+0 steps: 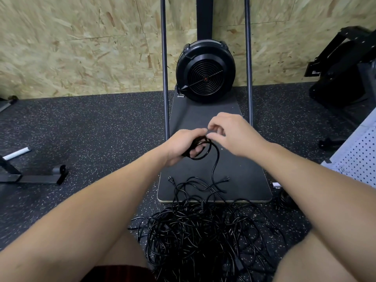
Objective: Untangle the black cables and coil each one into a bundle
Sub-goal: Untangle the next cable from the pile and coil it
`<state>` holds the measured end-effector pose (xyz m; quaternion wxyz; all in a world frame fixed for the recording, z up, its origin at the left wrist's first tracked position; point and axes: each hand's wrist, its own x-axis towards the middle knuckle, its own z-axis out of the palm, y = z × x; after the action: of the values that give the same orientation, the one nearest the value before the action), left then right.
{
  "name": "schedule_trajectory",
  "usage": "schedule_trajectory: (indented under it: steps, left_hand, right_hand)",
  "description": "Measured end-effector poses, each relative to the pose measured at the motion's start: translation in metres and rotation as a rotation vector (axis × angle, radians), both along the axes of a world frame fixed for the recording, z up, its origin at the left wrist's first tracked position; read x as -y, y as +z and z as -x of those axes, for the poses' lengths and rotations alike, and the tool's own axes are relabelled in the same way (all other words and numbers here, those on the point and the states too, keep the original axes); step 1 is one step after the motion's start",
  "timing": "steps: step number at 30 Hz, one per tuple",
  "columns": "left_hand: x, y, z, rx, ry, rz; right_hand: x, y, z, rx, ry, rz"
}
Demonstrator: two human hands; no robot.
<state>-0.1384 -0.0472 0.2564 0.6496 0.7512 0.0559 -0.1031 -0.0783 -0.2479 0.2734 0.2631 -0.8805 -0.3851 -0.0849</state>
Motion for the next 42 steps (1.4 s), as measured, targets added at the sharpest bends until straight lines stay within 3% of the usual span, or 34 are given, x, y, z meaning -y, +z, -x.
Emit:
schedule_trajectory:
  steps: [4,9,16,20,26,32,35,37,42]
  left_hand:
    - [-0.014,-0.004,-0.005,0.03,0.055,0.098]
    - [-0.009,-0.001,-0.01,0.077,0.167,0.211]
    - [-0.015,-0.002,-0.013,0.05,0.267,0.141]
    - [-0.022,-0.01,-0.02,0.047,0.332,0.208]
    - [-0.021,-0.013,-0.022,0.039,0.39,0.266]
    - [-0.007,-0.005,-0.014,0.038,0.284,0.22]
    - [-0.005,-0.005,-0.012,0.062,0.172,0.075]
    - [0.0,-0.001,-0.008,0.048,0.057,0.075]
    - [0.008,0.0,-0.008,0.016,-0.049,0.038]
  right_hand:
    - [0.015,-0.018,-0.016,-0.297,-0.161,0.246]
    - [0.021,-0.05,-0.011,-0.57,0.089,0.713]
    - [0.02,-0.054,-0.016,-0.635,0.154,0.719]
    - [0.014,-0.044,-0.01,-0.631,0.121,0.531]
    - [-0.003,-0.024,0.004,-0.419,0.048,0.346]
    - [-0.013,-0.004,0.024,-0.4,0.196,0.071]
    - [-0.012,0.0,0.022,-0.414,0.162,-0.181]
    - [-0.009,-0.001,0.018,-0.399,0.115,-0.293]
    - [-0.004,-0.005,0.012,-0.286,0.036,-0.316]
